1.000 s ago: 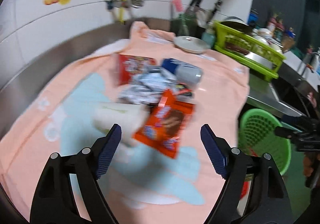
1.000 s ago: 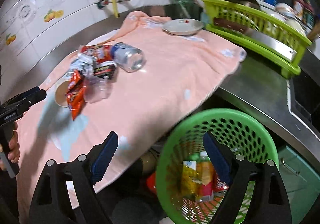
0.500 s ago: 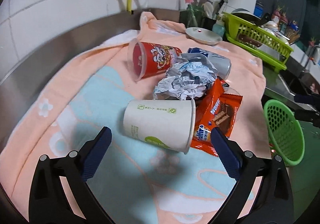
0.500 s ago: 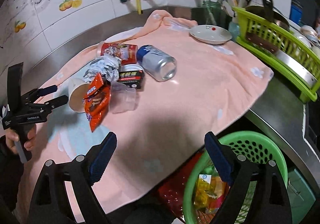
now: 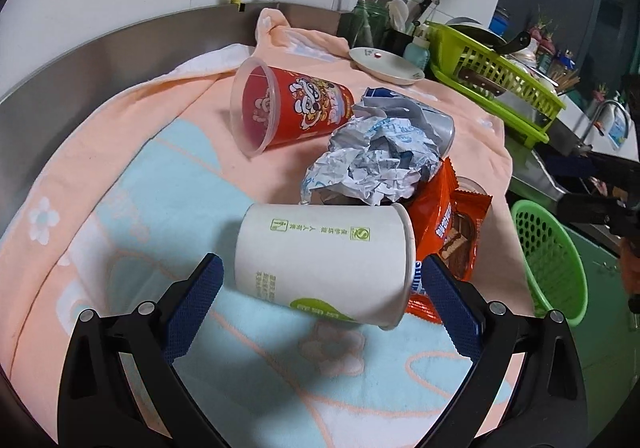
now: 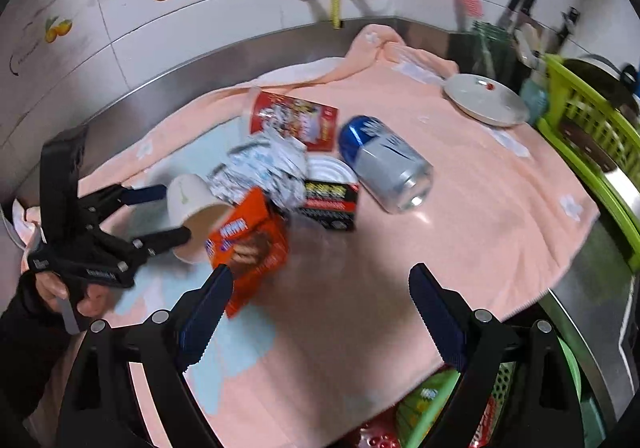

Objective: Collect trash
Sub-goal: 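Grasp the white paper cup with the left tool while the right tool grasps crumpled foil, then carry the paper cup and foil to the green basket and release the foil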

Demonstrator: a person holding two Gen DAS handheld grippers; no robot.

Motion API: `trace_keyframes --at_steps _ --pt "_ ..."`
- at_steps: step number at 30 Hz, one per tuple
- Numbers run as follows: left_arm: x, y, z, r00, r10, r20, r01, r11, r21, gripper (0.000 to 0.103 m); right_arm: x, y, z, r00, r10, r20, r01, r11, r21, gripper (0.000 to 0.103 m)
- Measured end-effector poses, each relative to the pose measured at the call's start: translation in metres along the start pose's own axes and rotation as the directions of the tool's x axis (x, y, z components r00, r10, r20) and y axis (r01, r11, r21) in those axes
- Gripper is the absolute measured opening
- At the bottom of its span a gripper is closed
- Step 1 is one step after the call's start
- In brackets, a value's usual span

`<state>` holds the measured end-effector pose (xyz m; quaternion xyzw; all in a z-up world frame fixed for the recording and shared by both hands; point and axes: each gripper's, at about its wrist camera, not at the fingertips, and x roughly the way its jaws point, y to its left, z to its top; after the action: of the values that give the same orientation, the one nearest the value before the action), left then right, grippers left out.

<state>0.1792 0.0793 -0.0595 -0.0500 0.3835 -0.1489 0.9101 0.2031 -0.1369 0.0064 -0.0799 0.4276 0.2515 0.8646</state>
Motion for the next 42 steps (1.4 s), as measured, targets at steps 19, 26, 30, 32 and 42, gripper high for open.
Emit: trace_keyframes --at_steps 19,26,30,32,42 --pt "-0.005 0.001 -0.004 0.998 -0.027 0.054 0.026 0.999 0.021 0.085 0.067 0.038 0.069 0.996 0.085 -0.016 -0.086 0.994 -0.068 0.089" --pt "-0.016 0.008 -0.007 0.997 -0.037 0.07 0.038 0.999 -0.006 0.085 0.095 0.041 0.074 0.997 0.053 -0.055 -0.057 0.995 -0.081 0.089" --pt "-0.02 0.009 -0.009 0.997 -0.031 0.075 0.031 1.0 -0.001 0.085 0.105 0.042 0.072 0.997 0.048 -0.068 -0.053 0.995 -0.079 0.079" --pt "-0.02 0.009 -0.009 0.997 -0.023 0.075 0.024 1.0 -0.004 0.085 0.108 0.042 0.071 0.994 0.066 -0.082 -0.071 0.996 -0.062 0.067" --pt "-0.037 0.011 -0.007 0.994 0.0 0.107 0.003 1.0 -0.027 0.085 0.082 0.053 0.065 0.996 0.086 -0.024 -0.088 0.994 -0.067 0.05"
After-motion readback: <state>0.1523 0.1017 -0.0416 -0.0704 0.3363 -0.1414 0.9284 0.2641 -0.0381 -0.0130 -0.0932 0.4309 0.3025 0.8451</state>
